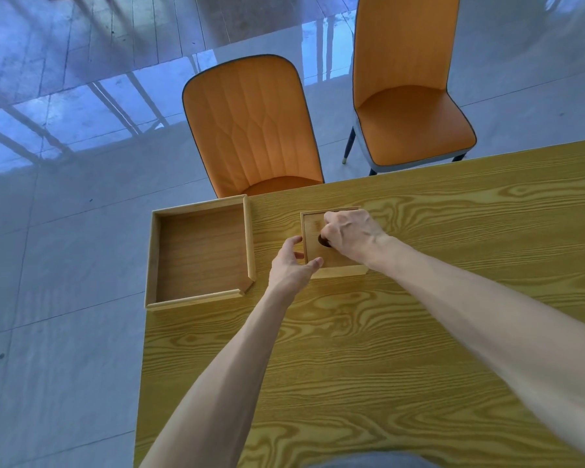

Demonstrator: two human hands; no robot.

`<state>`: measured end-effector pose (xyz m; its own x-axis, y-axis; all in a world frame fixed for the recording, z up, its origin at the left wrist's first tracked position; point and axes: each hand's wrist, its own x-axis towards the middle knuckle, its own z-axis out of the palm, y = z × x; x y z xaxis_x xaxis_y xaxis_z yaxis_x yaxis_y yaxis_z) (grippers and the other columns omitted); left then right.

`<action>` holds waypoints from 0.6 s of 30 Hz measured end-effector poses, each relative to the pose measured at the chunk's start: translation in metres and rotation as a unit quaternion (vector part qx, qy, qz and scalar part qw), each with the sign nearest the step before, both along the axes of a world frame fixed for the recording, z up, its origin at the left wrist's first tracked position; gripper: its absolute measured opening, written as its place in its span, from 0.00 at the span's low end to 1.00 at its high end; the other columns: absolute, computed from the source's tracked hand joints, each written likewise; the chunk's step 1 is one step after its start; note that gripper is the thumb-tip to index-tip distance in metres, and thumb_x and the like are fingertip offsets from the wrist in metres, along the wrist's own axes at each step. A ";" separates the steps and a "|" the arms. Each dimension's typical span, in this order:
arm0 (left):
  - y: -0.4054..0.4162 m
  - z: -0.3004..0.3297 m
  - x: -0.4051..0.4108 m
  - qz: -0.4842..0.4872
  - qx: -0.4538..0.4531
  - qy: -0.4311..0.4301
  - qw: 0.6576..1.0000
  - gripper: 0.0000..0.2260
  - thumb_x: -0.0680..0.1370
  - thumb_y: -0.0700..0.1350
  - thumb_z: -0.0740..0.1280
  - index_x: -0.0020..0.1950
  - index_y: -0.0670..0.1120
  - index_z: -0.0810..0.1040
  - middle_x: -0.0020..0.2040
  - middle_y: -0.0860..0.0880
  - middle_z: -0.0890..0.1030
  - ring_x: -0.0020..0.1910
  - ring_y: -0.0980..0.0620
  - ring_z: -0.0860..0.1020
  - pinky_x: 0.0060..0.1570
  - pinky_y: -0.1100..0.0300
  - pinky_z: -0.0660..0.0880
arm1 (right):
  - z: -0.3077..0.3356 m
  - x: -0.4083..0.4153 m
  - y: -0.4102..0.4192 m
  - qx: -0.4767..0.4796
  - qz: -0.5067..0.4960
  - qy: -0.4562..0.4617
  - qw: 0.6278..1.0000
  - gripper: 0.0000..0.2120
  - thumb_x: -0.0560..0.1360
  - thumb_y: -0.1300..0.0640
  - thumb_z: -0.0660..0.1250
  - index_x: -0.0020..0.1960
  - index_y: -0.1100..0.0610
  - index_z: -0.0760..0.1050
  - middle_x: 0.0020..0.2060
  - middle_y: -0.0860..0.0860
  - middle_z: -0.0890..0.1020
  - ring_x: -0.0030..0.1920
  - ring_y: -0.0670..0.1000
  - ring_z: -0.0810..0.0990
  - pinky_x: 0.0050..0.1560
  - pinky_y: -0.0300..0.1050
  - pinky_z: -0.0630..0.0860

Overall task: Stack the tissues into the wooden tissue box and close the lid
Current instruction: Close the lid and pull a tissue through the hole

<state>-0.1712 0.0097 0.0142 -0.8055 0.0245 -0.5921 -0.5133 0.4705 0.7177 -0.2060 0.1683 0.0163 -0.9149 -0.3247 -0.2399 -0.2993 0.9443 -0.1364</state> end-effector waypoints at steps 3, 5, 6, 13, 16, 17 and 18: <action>-0.001 -0.001 0.000 0.003 0.001 0.001 1.000 0.30 0.75 0.47 0.73 0.75 0.53 0.65 0.59 0.50 0.76 0.53 0.51 0.77 0.48 0.58 0.72 | -0.007 -0.001 0.006 -0.029 0.040 0.045 0.998 0.14 0.79 0.54 0.52 0.49 0.60 0.74 0.47 0.57 0.82 0.43 0.57 0.78 0.39 0.46 0.73; 0.000 -0.001 0.000 0.002 -0.001 0.005 1.000 0.30 0.75 0.47 0.73 0.75 0.53 0.65 0.58 0.51 0.75 0.52 0.51 0.77 0.48 0.58 0.72 | -0.005 0.007 0.012 -0.069 0.024 0.056 0.996 0.16 0.80 0.50 0.57 0.53 0.60 0.78 0.48 0.55 0.80 0.44 0.56 0.80 0.45 0.51 0.79; 0.000 -0.001 0.000 0.001 -0.002 0.007 1.000 0.30 0.75 0.47 0.73 0.75 0.53 0.65 0.57 0.51 0.75 0.52 0.52 0.77 0.47 0.58 0.72 | -0.003 0.012 0.014 -0.092 0.013 0.067 0.993 0.14 0.80 0.50 0.63 0.53 0.60 0.79 0.47 0.54 0.80 0.43 0.55 0.81 0.44 0.50 0.81; -0.001 0.000 0.001 0.009 0.002 0.001 1.000 0.30 0.75 0.46 0.74 0.75 0.52 0.66 0.59 0.50 0.76 0.52 0.52 0.76 0.36 0.66 0.69 | -0.013 0.034 0.022 -0.228 -0.097 0.087 0.965 0.08 0.79 0.56 0.67 0.53 0.60 0.80 0.48 0.54 0.78 0.38 0.51 0.81 0.38 0.40 0.77; 0.000 0.000 0.002 0.010 0.000 0.007 1.000 0.29 0.75 0.46 0.73 0.74 0.52 0.67 0.58 0.51 0.75 0.52 0.53 0.76 0.35 0.67 0.69 | -0.017 0.039 0.021 -0.268 -0.124 0.084 0.952 0.09 0.79 0.56 0.67 0.52 0.61 0.80 0.45 0.50 0.75 0.38 0.48 0.76 0.38 0.35 0.71; 0.001 0.000 0.003 0.011 0.000 0.009 1.000 0.29 0.76 0.46 0.73 0.74 0.52 0.67 0.57 0.51 0.75 0.52 0.53 0.76 0.35 0.67 0.69 | -0.018 0.041 0.022 -0.280 -0.132 0.083 0.947 0.08 0.79 0.57 0.67 0.52 0.61 0.80 0.44 0.50 0.74 0.37 0.48 0.75 0.38 0.32 0.70; 0.001 0.000 0.004 0.014 0.000 0.010 1.000 0.29 0.76 0.46 0.73 0.74 0.52 0.67 0.57 0.51 0.75 0.51 0.53 0.76 0.36 0.67 0.69 | -0.019 0.042 0.023 -0.292 -0.139 0.082 0.943 0.08 0.79 0.57 0.66 0.53 0.61 0.80 0.44 0.49 0.73 0.37 0.49 0.75 0.37 0.30 0.68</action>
<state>-0.1676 0.0110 0.0142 -0.8170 0.0022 -0.5766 -0.5121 0.4570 0.7273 -0.1638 0.1913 -0.0026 -0.9934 -0.0987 0.0580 -0.1131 0.7680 -0.6304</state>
